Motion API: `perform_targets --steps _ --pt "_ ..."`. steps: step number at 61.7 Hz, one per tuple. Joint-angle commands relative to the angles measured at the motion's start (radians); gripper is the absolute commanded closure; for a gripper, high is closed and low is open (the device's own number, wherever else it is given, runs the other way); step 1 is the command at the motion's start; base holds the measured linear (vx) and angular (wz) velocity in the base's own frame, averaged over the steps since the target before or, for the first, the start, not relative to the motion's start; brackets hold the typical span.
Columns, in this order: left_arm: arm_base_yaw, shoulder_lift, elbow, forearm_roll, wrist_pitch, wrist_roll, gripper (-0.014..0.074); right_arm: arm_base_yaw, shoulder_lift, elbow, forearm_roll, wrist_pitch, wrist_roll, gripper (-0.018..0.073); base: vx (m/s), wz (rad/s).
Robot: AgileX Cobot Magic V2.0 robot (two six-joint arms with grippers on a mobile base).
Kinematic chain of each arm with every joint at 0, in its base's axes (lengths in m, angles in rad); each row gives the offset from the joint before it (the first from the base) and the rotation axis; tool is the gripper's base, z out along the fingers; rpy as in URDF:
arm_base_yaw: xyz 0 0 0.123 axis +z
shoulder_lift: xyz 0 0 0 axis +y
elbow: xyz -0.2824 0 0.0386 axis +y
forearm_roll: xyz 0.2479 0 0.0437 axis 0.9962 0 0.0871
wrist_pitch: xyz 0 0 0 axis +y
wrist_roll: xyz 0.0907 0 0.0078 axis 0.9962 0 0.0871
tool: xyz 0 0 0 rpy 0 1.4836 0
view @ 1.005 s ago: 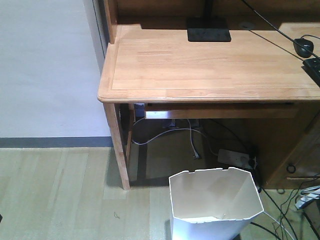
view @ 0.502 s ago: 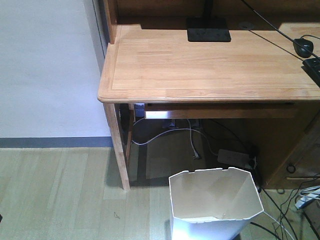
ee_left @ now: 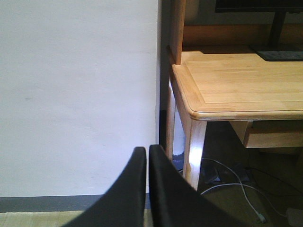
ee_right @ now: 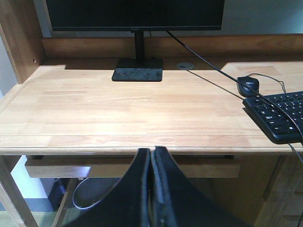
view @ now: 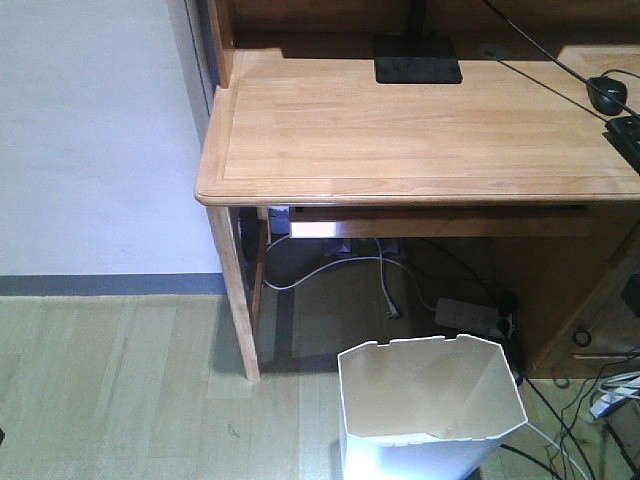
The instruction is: Move trash bin to bedside with robot
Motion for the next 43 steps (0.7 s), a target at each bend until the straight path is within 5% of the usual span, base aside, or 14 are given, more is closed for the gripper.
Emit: perform_targets --steps 1,16,43 --pt "-0.002 -0.016 0.019 -0.003 -0.069 -0.004 0.0603 0.0 0.008 -0.035 0.0 -0.069 -0.002 0.0551 0.0 0.0" --pt "-0.002 -0.016 0.019 -0.003 -0.069 -0.004 0.0603 0.0 0.008 -0.035 0.0 -0.058 -0.002 0.0437 0.0 0.0" --pt "-0.002 -0.016 0.019 -0.003 -0.069 -0.004 0.0603 0.0 0.008 -0.035 0.0 -0.043 -0.002 0.0097 0.0 0.0"
